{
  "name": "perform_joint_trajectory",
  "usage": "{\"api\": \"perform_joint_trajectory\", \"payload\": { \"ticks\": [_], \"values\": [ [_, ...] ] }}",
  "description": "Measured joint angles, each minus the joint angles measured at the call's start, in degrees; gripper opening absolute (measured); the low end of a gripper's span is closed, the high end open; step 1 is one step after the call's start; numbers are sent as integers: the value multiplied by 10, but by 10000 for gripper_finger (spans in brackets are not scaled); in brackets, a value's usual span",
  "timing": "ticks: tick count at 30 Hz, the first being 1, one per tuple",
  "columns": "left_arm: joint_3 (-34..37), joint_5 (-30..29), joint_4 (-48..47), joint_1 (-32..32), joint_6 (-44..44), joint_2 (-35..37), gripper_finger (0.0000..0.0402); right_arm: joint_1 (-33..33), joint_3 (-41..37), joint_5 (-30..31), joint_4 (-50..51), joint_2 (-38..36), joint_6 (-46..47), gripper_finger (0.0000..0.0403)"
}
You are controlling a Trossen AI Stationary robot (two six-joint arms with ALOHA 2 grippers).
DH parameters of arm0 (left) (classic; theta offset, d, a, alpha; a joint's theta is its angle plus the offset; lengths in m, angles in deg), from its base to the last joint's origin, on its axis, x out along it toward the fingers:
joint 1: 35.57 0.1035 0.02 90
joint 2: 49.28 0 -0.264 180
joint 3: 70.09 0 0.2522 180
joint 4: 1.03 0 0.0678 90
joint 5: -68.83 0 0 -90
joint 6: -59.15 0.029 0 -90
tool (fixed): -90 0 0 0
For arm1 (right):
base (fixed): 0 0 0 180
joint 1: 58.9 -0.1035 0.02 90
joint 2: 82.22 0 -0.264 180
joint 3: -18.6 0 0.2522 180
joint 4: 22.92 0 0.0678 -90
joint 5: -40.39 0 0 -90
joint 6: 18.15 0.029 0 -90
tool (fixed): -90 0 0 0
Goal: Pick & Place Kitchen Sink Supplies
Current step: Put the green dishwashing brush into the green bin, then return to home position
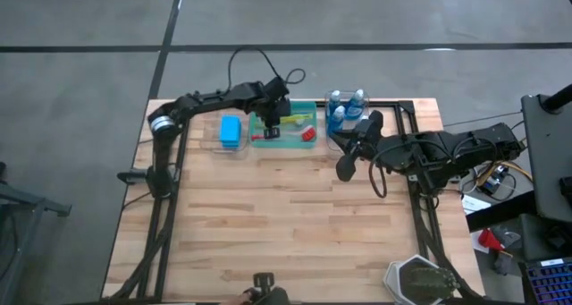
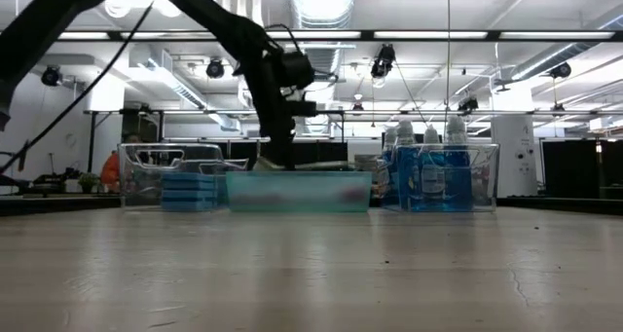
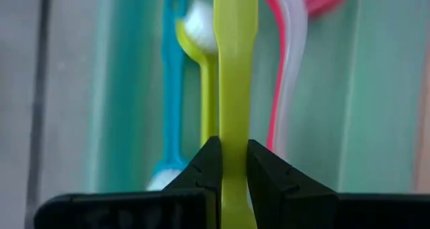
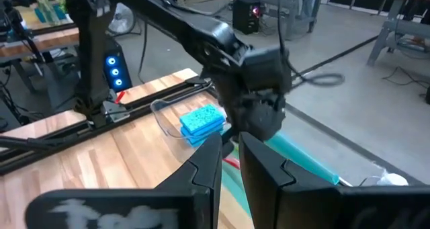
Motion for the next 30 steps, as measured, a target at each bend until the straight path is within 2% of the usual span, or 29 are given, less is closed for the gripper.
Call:
{"api": "perform_joint_trajectory", "payload": {
  "ticks": [11,20,23,27,30],
  "values": [
    [0,-6,-12,2,12,-73,51,3,0,16,0,0,1,49],
    [0,1,-7,2,-6,-87,59,4,0,17,0,0,1,49],
    [0,17,-4,2,-11,-87,85,4,0,16,0,0,1,49],
    [-2,16,-7,1,-27,-78,141,4,0,16,0,0,0,47],
    [-2,-17,-10,-2,-32,-56,183,4,0,16,1,0,-1,48]
  ]
}}
